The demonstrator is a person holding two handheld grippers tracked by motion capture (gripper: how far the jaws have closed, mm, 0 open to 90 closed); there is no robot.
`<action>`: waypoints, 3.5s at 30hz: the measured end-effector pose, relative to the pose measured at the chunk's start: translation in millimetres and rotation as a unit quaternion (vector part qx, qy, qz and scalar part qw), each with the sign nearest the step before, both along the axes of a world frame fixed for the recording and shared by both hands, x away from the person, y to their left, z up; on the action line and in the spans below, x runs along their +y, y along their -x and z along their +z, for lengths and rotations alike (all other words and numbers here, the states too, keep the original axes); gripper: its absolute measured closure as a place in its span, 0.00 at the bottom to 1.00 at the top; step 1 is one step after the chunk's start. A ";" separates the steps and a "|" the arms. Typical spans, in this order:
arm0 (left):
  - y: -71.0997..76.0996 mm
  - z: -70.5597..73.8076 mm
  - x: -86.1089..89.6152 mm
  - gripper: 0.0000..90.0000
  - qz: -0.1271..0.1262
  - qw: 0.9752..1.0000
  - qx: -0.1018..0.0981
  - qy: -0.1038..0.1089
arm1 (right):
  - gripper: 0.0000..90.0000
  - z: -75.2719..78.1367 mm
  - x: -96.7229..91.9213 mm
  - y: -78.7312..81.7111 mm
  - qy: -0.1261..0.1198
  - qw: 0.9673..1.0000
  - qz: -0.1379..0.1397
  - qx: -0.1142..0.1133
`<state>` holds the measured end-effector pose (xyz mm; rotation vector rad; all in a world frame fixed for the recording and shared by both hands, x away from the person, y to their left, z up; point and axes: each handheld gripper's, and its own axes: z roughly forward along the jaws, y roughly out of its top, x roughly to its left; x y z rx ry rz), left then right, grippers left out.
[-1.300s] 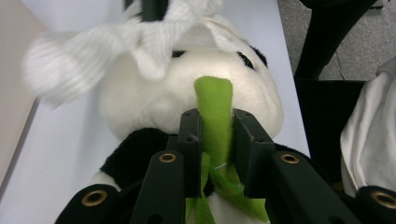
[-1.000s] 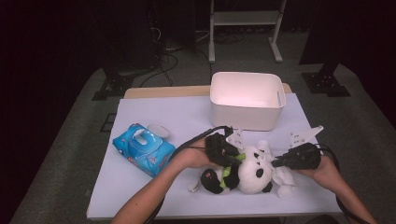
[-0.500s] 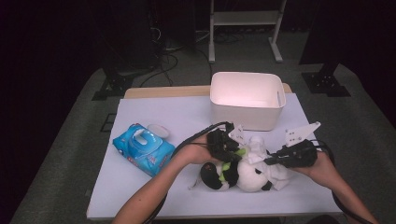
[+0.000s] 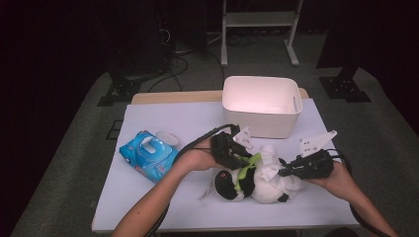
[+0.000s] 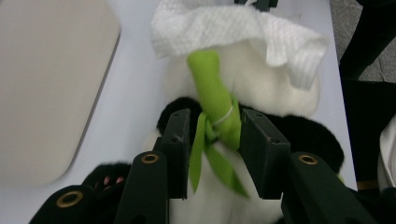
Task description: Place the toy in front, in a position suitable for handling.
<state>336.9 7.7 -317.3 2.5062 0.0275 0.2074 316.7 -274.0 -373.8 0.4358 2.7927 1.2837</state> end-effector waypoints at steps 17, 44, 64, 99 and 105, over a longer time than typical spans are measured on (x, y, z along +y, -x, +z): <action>-5.4 -29.8 50.8 0.70 0.037 0.999 0.038 -0.015 | 0.94 -27.1 -26.5 12.8 0.007 0.999 -0.039 0.034; -1.4 -40.4 26.6 0.71 0.019 0.999 0.047 0.001 | 0.94 7.0 6.9 6.9 0.048 0.999 0.009 0.002; -0.4 -44.3 -5.1 0.71 0.003 0.999 0.053 0.009 | 0.94 18.5 7.9 8.4 0.045 0.999 0.009 -0.015; 4.8 -46.6 -20.0 0.71 -0.004 0.999 0.045 0.020 | 0.94 12.7 12.5 16.4 0.035 0.999 0.021 -0.018; 4.3 -47.2 -12.9 0.70 0.005 0.998 0.050 0.029 | 0.84 10.4 25.7 14.7 0.047 0.998 0.030 -0.004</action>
